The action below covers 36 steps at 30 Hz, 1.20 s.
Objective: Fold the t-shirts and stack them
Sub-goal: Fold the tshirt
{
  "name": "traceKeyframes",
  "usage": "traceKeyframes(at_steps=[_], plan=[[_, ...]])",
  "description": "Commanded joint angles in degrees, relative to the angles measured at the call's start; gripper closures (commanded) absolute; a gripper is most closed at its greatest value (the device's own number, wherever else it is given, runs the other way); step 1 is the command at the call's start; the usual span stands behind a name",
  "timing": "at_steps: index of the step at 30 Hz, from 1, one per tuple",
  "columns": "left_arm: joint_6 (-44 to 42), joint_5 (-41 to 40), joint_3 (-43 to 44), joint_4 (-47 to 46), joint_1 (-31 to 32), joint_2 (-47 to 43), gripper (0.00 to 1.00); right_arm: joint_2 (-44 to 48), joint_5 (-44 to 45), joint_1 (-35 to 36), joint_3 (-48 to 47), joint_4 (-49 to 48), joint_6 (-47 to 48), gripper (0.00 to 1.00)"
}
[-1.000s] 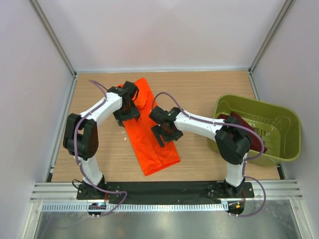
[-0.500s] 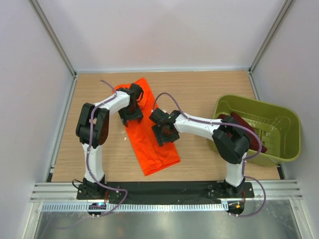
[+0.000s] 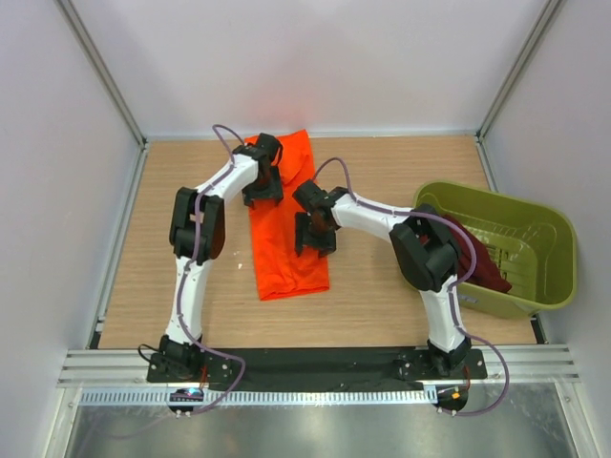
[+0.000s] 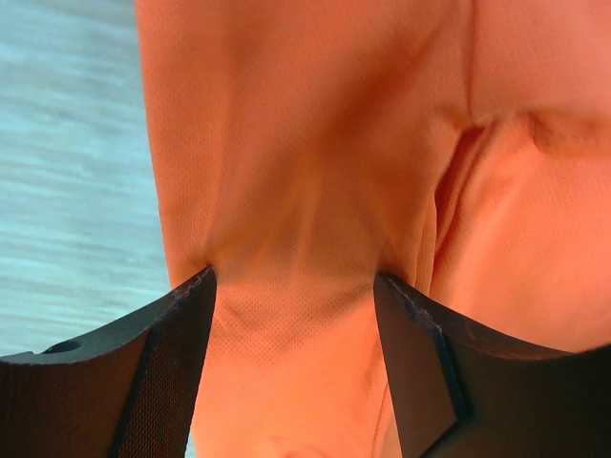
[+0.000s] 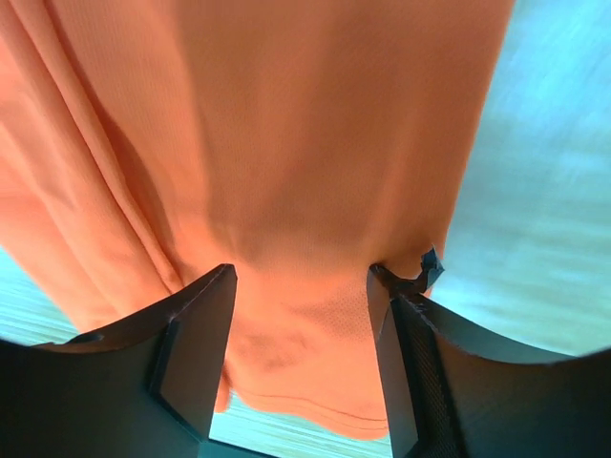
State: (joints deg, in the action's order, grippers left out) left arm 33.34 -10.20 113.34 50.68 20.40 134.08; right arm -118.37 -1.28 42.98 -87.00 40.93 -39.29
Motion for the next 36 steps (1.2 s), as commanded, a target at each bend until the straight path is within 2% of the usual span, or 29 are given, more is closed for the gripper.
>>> traceKeyframes(at_steps=[1,6,9,13,16,17,18,22,25,28,36], plan=[[-5.30,2.11,1.28,-0.22,-1.07,-1.62,0.31,-2.40,-4.70,-1.67,-3.52,-0.50,-1.25,0.34],[-7.41,4.22,-3.73,-2.07,-1.42,-14.97,0.28,1.99,-5.05,-1.93,-4.67,3.27,5.09,0.25],[-8.64,5.62,-7.33,-0.41,-1.51,-22.70,0.27,6.56,-5.66,-2.64,-2.30,5.04,9.05,0.19],[-8.21,8.94,-14.62,3.11,-1.68,-30.88,0.26,13.23,-7.94,-5.18,5.58,4.78,11.60,0.14],[-6.02,15.45,-25.07,2.59,-2.38,-37.73,0.27,17.55,-13.38,-9.05,12.00,2.94,13.27,0.14],[-5.40,19.12,-27.97,0.24,-2.47,-39.58,0.28,18.34,-16.53,-9.75,13.68,0.76,13.62,0.14],[-3.57,20.47,-35.83,-1.79,-2.56,-41.43,0.28,20.17,-18.30,-10.37,15.27,-0.31,13.97,0.15],[2.42,27.59,-53.19,-12.24,-3.61,-53.10,0.30,23.44,-23.94,-12.13,22.83,-6.20,12.22,0.19],[8.03,31.45,-62.67,-19.28,-4.14,-56.29,0.29,23.10,-27.28,-12.31,26.87,-10.86,10.03,0.25],[12.51,34.27,-67.79,-24.12,-4.14,-56.12,0.30,21.17,-28.86,-12.66,29.69,-13.85,8.70,0.28],[17.01,34.46,-73.34,-25.71,-4.06,-52.52,0.28,16.77,-28.95,-13.80,31.45,-15.61,8.18,0.33]])
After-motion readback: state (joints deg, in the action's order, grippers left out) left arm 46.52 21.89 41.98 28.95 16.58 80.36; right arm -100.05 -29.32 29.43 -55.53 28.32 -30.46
